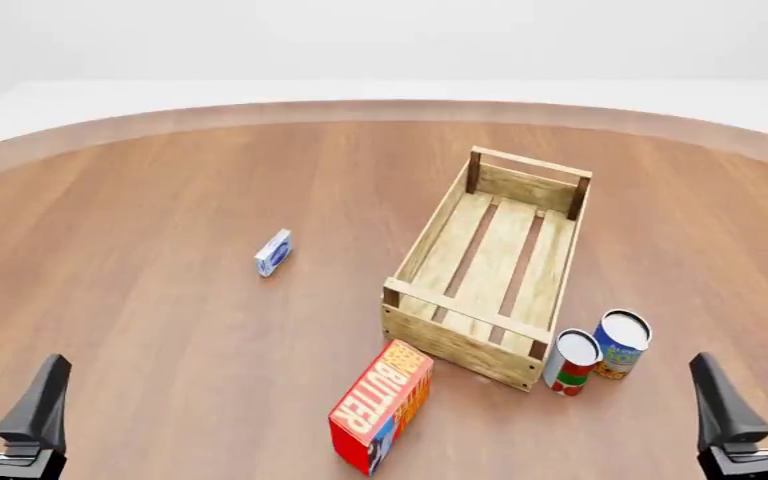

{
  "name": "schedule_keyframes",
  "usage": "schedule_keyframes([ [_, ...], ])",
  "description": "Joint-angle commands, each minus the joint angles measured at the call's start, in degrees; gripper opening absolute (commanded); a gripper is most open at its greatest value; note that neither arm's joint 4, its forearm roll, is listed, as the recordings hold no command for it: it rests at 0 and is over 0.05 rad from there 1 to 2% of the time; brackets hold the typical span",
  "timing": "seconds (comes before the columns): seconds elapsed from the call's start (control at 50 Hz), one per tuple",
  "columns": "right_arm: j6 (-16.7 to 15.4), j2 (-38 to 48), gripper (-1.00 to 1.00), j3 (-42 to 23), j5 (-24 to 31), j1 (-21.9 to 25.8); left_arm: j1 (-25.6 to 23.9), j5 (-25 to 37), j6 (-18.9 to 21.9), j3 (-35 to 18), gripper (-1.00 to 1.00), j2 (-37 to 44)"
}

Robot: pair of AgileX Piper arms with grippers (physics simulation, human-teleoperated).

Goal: Pick up the tomato sauce, and put it in the wooden tray.

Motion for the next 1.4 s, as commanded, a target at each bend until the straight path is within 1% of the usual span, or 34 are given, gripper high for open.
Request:
schedule_keyframes([
  [0.02, -0.19, 0.79, 1.0, 0.11, 0.13, 1.28, 0.0, 0.0, 0.0, 0.0, 1.0, 0.0],
  [0.2, -0.2, 3.57, 1.0, 0.37, -1.31, 1.77, 0.0, 0.0, 0.0, 0.0, 1.0, 0.0],
  [0.34, -0.46, 7.25, 1.0, 0.49, -3.6, 2.34, 0.0, 0.0, 0.0, 0.0, 1.0, 0.0],
  [0.42, -0.39, 7.58, 1.0, 0.4, -3.51, 2.62, 0.0, 0.0, 0.0, 0.0, 1.0, 0.0],
  [0.6, -0.38, 11.59, 1.0, 0.61, -6.36, 3.36, 0.0, 0.0, 0.0, 0.0, 1.0, 0.0],
  [0.68, -0.4, 15.39, 1.0, 0.85, -8.77, 3.93, 0.0, 0.0, 0.0, 0.0, 1.0, 0.0],
  [0.72, -0.23, 14.58, 1.0, 0.86, -8.14, 4.05, 0.0, 0.0, 0.0, 0.0, 1.0, 0.0],
  [0.86, -0.22, 17.14, 1.0, 0.86, -9.58, 4.61, 0.0, 0.0, 0.0, 0.0, 1.0, 0.0],
  [0.92, -0.14, 16.74, 1.0, 0.87, -8.99, 4.67, 0.0, 0.0, 0.0, 0.0, 1.0, 0.0],
  [1.08, -0.09, 18.17, 1.0, 0.86, -9.57, 5.04, 0.0, 0.0, 0.0, 0.0, 1.0, 0.0],
  [1.3, -0.56, 18.68, 1.0, 0.78, -8.82, 5.4, 0.0, 0.0, 0.0, 0.0, 1.0, 0.0],
  [1.4, -0.81, 20.28, 1.0, 0.82, -9.27, 5.77, 0.0, 0.0, 0.0, 0.0, 1.0, 0.0],
])
